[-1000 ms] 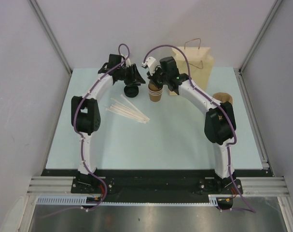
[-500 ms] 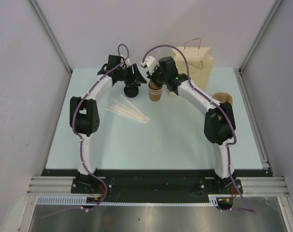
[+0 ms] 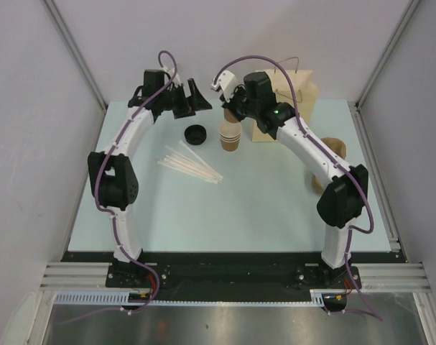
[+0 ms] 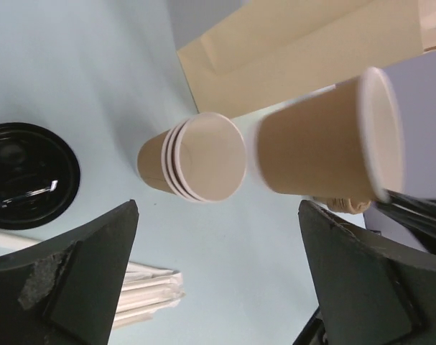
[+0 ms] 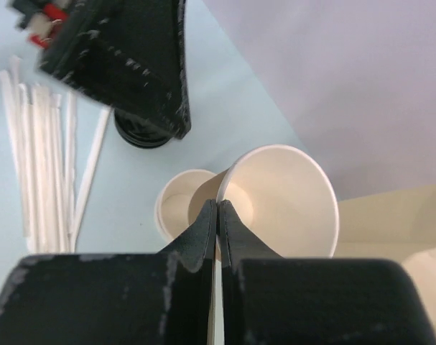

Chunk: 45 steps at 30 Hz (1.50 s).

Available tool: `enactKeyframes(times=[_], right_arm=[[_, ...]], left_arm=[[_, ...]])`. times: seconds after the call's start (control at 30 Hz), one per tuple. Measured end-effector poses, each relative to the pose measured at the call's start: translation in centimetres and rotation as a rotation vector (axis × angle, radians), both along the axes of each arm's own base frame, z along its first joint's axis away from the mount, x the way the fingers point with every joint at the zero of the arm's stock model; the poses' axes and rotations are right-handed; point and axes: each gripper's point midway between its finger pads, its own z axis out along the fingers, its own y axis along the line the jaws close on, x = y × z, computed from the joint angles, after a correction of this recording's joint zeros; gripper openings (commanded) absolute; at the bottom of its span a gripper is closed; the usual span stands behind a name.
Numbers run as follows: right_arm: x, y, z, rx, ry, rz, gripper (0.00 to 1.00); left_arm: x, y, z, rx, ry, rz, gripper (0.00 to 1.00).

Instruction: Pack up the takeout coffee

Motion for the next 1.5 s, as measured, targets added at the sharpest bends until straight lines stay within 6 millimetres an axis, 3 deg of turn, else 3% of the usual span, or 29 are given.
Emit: enactKeyframes(times=[0.17, 0.3, 0.4, 0.5, 0.67, 0.77, 1.0, 1.1, 1.23, 1.5], right_arm=[[-4.7, 0.1, 5.5, -0.003, -0.076, 0.088, 0.00], [-10.3, 0.1, 6.4, -0.024, -0.101, 0.160, 0.00], [-14.3, 0.5, 3.4, -0.076, -0.055, 0.208, 0.00], [-17.3, 2.1, -1.7, -0.153, 0.041, 0.245, 0.00], [-20.1, 1.9, -9.1, -0.265, 0.169, 0.211, 0.00], [-21.1, 1.5, -11.5, -0.303, 0.198, 0.173, 0.00], [-22.2, 1.8, -13.9, -0.307, 0.189, 0.113, 0.00], [-22.3, 2.0, -14.1, -0.291, 0.177, 0.091, 0.01], [-22.3, 2.5, -13.8, -0.265, 0.161, 0.069, 0.11], [-23.2, 2.7, -14.8, -0.250, 0.190, 0.059, 0.11]], left_arm=[[-0.1, 3.4, 2.2, 0.055, -0.064, 0.057, 1.00], [-1.5, 6.4, 3.1, 0.156, -0.129, 0.101, 0.99], [-3.5, 7.9, 3.0, 0.246, -0.178, 0.118, 1.00], [-5.2, 9.1, 2.4, 0.318, -0.204, 0.127, 0.99], [-6.5, 9.9, 0.9, 0.384, -0.209, 0.103, 1.00], [-6.8, 10.1, 0.2, 0.409, -0.200, 0.089, 1.00], [-7.1, 10.3, -0.2, 0.423, -0.183, 0.086, 1.00], [-7.1, 10.3, -0.3, 0.425, -0.181, 0.088, 1.00], [-7.1, 10.4, -0.3, 0.424, -0.181, 0.089, 1.00], [-7.1, 10.3, -0.3, 0.424, -0.181, 0.088, 0.99]])
